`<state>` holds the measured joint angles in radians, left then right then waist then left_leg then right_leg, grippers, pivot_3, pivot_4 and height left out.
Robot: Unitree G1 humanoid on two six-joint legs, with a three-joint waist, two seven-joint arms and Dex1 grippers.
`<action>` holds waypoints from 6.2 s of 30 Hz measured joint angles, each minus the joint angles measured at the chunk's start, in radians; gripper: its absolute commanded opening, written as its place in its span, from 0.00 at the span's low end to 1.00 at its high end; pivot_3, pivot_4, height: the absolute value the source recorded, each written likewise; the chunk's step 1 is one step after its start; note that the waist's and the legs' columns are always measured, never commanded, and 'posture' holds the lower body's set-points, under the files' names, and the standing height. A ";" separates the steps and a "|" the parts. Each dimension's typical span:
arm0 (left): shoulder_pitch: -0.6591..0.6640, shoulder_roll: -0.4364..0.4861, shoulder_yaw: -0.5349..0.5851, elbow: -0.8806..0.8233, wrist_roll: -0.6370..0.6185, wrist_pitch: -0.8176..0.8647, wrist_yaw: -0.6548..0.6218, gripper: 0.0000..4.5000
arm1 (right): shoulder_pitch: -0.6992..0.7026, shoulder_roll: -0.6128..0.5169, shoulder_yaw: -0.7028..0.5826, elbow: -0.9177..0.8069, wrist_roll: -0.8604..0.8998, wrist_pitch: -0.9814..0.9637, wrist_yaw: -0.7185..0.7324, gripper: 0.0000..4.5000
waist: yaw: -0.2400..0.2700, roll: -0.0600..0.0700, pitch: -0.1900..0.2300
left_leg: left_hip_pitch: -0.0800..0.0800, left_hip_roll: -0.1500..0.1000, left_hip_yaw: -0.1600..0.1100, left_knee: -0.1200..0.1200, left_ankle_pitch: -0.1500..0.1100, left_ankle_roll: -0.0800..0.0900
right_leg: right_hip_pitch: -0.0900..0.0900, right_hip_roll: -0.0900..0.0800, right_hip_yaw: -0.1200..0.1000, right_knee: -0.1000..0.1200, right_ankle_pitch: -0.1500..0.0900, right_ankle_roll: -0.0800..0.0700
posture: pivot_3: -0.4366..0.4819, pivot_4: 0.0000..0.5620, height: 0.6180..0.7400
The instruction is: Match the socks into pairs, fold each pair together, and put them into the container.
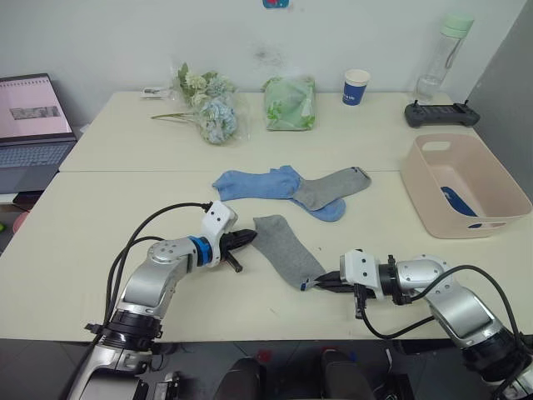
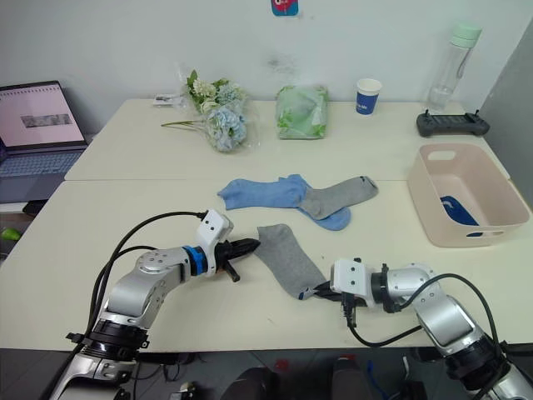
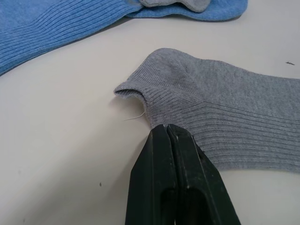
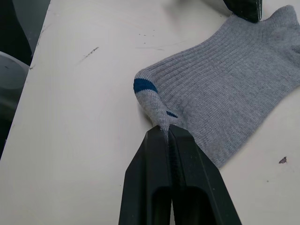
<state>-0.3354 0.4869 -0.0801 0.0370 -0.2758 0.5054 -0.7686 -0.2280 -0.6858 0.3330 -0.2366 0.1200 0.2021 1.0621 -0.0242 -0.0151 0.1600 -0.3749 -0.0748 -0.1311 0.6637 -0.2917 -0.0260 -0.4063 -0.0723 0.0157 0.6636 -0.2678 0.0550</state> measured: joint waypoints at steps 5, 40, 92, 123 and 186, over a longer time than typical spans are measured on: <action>0.013 -0.013 0.091 -0.006 -0.102 0.059 -0.003 0.20 | -0.001 -0.005 -0.007 0.000 0.002 0.000 0.006 0.00 | 0.000 0.000 0.000 | 0.000 0.000 0.000 0.000 0.000 0.000 | 0.000 0.000 0.000 0.000 0.000 0.000 | 0.48 0.27 1.00; -0.179 -0.050 -0.011 0.302 0.034 -0.136 -0.121 0.01 | 0.002 0.009 -0.007 -0.019 0.001 0.021 -0.001 0.00 | 0.000 0.000 0.000 | 0.000 0.000 0.000 0.001 0.000 0.000 | 0.000 0.000 -0.001 0.000 0.000 0.000 | 0.48 0.27 1.00; 0.384 0.349 0.189 -0.446 -0.258 0.148 -0.100 0.95 | -0.114 0.272 -0.079 -0.016 0.097 0.588 -0.273 0.80 | 0.018 0.001 0.000 | 0.003 0.002 0.001 -0.004 -0.002 -0.001 | 0.000 0.001 0.002 -0.002 -0.001 -0.005 | 0.48 0.27 1.00; 0.444 0.235 0.074 -0.515 -0.224 0.191 -0.011 0.00 | -0.295 0.315 -0.085 0.117 0.182 0.729 -0.320 0.36 | -0.004 0.001 0.000 | 0.003 0.002 0.000 -0.003 -0.003 -0.001 | 0.000 0.001 0.001 -0.001 -0.001 -0.004 | 0.48 0.27 1.00; 0.197 0.165 0.146 -0.181 -0.168 0.077 0.078 0.68 | -0.108 0.001 -0.010 -0.110 0.214 0.606 -0.124 0.60 | 0.000 0.001 0.001 | 0.001 0.002 -0.001 -0.003 -0.003 -0.001 | 0.000 0.000 0.000 -0.002 -0.001 -0.003 | 0.48 0.27 1.00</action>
<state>-0.1383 0.6517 0.0655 -0.1441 -0.4439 0.5828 -0.6903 -0.3357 -0.6848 0.3226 -0.3468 0.3337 0.8079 0.9384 -0.0243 -0.0145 0.1605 -0.3738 -0.0730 -0.1320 0.6610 -0.2942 -0.0274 -0.4063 -0.0720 0.0160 0.6616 -0.2692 0.0517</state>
